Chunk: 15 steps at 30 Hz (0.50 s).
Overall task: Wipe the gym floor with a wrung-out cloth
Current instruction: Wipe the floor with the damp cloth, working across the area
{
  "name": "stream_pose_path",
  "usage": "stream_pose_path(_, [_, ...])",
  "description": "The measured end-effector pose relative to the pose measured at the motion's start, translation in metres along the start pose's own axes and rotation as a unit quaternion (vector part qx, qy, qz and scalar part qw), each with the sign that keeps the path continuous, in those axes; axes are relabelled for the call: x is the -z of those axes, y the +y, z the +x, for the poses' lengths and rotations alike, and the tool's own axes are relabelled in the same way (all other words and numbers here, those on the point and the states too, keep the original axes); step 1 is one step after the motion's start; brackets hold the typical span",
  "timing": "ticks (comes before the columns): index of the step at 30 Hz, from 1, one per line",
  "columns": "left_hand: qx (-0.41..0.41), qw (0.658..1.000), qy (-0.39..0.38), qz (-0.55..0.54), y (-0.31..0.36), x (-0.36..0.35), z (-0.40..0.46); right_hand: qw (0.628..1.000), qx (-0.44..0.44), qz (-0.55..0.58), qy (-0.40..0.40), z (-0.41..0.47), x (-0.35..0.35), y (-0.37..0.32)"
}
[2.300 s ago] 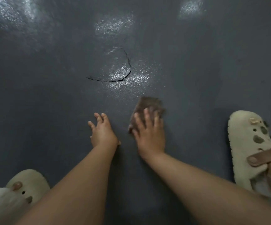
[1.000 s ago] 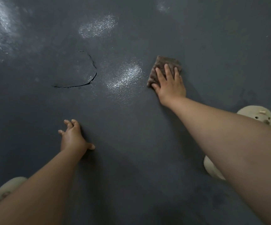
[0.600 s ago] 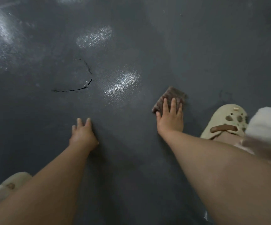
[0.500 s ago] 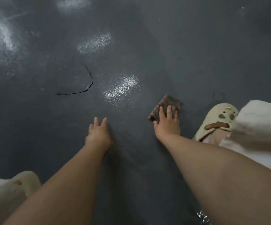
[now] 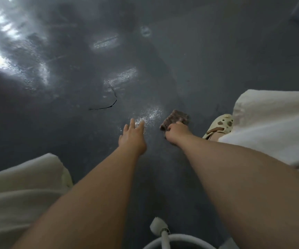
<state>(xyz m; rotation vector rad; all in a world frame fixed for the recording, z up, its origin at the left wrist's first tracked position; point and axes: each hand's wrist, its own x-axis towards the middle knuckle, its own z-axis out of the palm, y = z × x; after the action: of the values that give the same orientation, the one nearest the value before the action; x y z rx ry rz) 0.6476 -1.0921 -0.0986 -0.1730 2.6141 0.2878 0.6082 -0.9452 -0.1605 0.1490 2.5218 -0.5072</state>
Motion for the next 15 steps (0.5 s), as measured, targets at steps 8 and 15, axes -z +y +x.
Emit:
stream_pose_path(8, [-0.013, 0.999, 0.034, -0.027, 0.008, 0.018, -0.028, 0.998, 0.002, 0.001, 0.056, -0.046, 0.026, -0.006])
stream_pose_path(15, [-0.021, 0.997, 0.018, -0.071, 0.011, 0.005, -0.025, 0.999, -0.022, -0.013, 0.042, -0.059, 0.019, -0.013])
